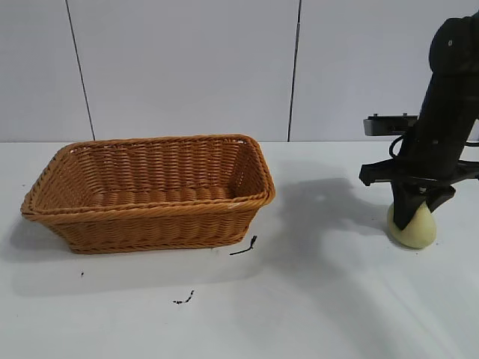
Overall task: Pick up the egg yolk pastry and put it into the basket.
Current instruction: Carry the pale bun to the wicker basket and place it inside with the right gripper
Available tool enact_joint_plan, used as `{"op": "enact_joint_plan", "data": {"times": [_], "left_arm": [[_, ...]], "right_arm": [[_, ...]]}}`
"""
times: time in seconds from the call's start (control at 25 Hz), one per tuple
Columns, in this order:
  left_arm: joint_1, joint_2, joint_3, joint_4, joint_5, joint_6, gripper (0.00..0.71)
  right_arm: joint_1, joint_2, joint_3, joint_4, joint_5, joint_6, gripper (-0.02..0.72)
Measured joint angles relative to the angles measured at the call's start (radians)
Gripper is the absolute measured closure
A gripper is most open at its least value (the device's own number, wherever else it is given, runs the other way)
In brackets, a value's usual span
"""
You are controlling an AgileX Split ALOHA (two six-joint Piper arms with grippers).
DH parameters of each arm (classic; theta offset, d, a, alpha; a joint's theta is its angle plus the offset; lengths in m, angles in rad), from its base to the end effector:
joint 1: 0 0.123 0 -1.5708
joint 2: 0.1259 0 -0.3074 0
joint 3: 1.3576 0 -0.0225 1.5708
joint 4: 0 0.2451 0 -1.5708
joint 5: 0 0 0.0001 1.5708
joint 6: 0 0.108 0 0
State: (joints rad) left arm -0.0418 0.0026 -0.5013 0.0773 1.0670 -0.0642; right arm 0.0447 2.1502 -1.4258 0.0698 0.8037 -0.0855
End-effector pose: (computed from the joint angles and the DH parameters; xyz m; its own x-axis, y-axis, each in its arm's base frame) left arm -0.0172 0.0080 0.2669 -0.4605 -0.0075 -0.8876 -0.0306 0.9995 0.0074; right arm 0.4230 0.0244 0.1224 -0.9878 -0.0812 -0.1326 -0.0878 0.9951 0.0449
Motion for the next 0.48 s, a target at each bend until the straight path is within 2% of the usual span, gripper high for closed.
{"op": "enact_joint_plan", "data": {"times": [0.28, 0.48], "left_arm": [[0.0, 0.0, 0.0, 0.0, 0.0, 0.0, 0.014], [0.0, 0.0, 0.0, 0.0, 0.0, 0.0, 0.014]], "right_arm": [[0.0, 0.0, -0.002, 0.0, 0.001, -0.009, 0.602], [0.0, -0.012, -0.062, -0.001, 0.065, -0.009, 0.604]]}}
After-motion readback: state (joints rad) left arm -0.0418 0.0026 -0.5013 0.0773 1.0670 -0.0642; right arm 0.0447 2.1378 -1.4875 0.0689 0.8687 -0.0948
